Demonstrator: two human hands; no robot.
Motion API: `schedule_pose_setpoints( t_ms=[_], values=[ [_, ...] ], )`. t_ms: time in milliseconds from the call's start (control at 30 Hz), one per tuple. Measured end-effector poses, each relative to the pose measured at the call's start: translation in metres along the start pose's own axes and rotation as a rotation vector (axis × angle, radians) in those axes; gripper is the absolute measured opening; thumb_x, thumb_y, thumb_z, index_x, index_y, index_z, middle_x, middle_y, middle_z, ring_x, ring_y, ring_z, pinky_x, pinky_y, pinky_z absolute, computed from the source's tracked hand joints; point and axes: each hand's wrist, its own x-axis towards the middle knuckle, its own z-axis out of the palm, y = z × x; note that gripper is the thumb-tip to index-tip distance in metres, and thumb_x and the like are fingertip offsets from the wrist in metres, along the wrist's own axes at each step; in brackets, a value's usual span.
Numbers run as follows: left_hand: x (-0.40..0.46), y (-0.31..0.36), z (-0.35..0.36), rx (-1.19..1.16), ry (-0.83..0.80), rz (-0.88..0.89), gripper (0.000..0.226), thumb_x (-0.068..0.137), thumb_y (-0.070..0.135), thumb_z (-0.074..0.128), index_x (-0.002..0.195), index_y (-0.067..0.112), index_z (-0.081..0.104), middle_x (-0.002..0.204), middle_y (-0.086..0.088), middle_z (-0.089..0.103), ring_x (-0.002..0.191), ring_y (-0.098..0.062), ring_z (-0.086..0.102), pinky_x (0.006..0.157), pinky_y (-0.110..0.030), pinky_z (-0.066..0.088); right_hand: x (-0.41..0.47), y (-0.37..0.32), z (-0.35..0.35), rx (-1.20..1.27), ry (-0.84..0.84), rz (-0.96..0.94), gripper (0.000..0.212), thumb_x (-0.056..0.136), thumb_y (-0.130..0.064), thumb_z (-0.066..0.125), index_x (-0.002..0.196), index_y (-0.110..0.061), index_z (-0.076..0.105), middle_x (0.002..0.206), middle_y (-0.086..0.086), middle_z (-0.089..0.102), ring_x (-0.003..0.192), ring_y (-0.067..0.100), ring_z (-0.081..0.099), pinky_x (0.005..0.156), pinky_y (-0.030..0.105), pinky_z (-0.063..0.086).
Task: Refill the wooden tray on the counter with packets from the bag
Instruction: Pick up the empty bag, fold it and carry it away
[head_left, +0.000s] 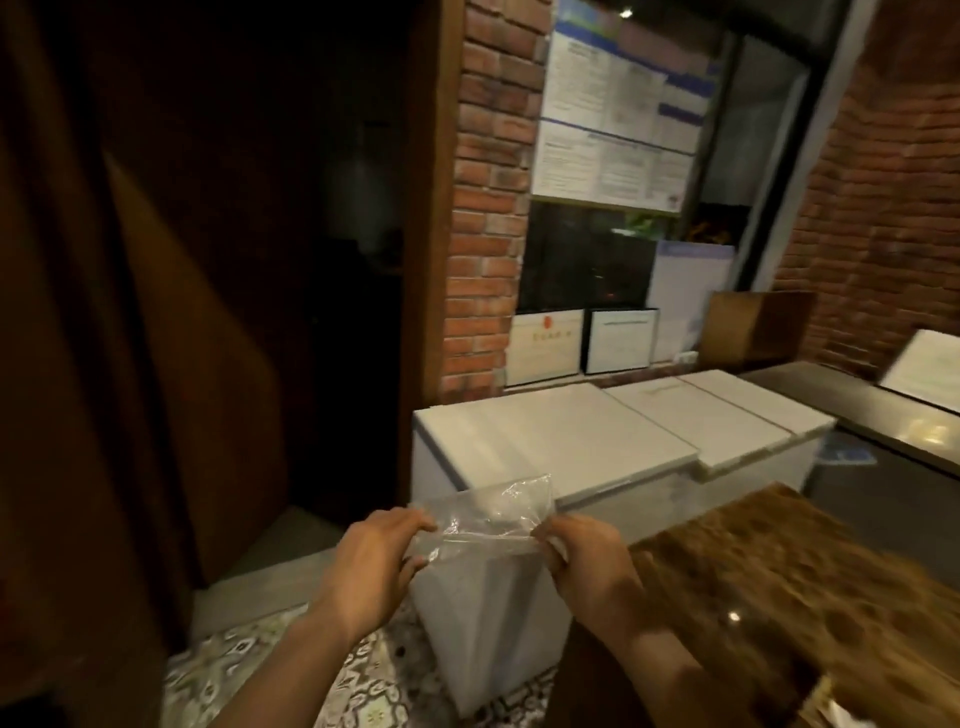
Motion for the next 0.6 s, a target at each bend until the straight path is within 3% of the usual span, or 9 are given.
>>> schedule_pose_setpoints(
  t_ms=[133,333,600],
  values=[
    [-0.023,-0.013,-0.01,0.052,0.025,-0.093,0.035,0.092,0.032,0.067,0.126,0.033,0.059,0.13,0.012,0.062,0.122,-0.012,0.054,0.098,-0.033,0.046,0.015,-0.014,0.028,0.042,-0.099,-0.051,0.019,0.082,-0.014,0.067,0.092,-0.027,0.075,0.091,-0.007,0.075,0.088,0.02,0.07,0.078,0.038,0.057],
    [-0.055,-0.004,-0.005,0.118,0.024,-0.317,0.041,0.097,0.038,0.06,0.136,0.035,0.047,0.141,0.01,0.054,0.13,-0.011,0.047,0.104,-0.031,0.041,0.013,-0.015,0.052,0.096,-0.156,-0.181,0.017,0.086,-0.01,0.071,0.096,-0.023,0.077,0.093,-0.006,0.075,0.088,0.017,0.069,0.076,0.035,0.058],
    [-0.105,0.006,0.044,0.118,0.003,-0.462,0.033,0.091,0.034,0.069,0.119,0.037,0.051,0.125,0.015,0.062,0.116,-0.007,0.056,0.092,-0.029,0.047,-0.016,0.009,0.087,0.16,-0.315,-0.237,0.017,0.09,-0.013,0.069,0.101,-0.024,0.076,0.098,-0.006,0.074,0.088,0.015,0.068,0.078,0.031,0.056]
  ],
)
